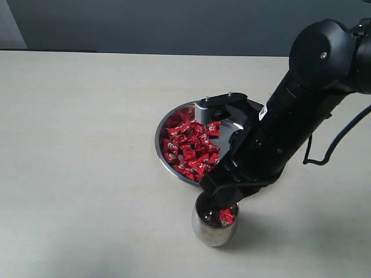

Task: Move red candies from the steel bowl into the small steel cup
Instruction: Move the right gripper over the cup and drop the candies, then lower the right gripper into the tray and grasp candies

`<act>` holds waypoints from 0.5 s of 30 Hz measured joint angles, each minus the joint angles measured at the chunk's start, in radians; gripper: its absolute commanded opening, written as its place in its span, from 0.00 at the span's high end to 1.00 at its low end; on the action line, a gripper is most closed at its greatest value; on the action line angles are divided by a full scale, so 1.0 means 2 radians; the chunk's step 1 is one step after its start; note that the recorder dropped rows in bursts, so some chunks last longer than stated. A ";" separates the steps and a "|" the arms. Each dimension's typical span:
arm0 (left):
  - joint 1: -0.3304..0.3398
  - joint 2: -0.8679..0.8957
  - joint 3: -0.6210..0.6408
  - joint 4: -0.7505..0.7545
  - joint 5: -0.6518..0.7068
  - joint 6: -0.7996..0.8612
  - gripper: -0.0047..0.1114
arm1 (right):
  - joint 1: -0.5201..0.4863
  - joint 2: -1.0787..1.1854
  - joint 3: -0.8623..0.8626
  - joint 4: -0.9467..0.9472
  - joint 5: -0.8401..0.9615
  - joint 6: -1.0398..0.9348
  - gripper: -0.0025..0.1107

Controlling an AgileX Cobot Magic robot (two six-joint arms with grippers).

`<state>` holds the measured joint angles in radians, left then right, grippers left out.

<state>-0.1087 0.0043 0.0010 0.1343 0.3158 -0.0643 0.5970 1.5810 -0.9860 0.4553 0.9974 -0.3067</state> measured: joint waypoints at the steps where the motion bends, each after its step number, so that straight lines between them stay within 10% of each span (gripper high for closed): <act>1: 0.000 0.000 0.000 0.000 0.000 0.000 0.96 | 0.000 0.000 0.000 0.000 0.000 -0.001 0.71; 15: 0.000 0.000 0.000 0.000 0.000 0.000 0.96 | -0.040 0.113 -0.122 -0.127 -0.184 0.081 0.67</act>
<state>-0.1087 0.0043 0.0010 0.1343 0.3158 -0.0643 0.5170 1.8062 -1.2309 0.2012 0.6285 -0.1445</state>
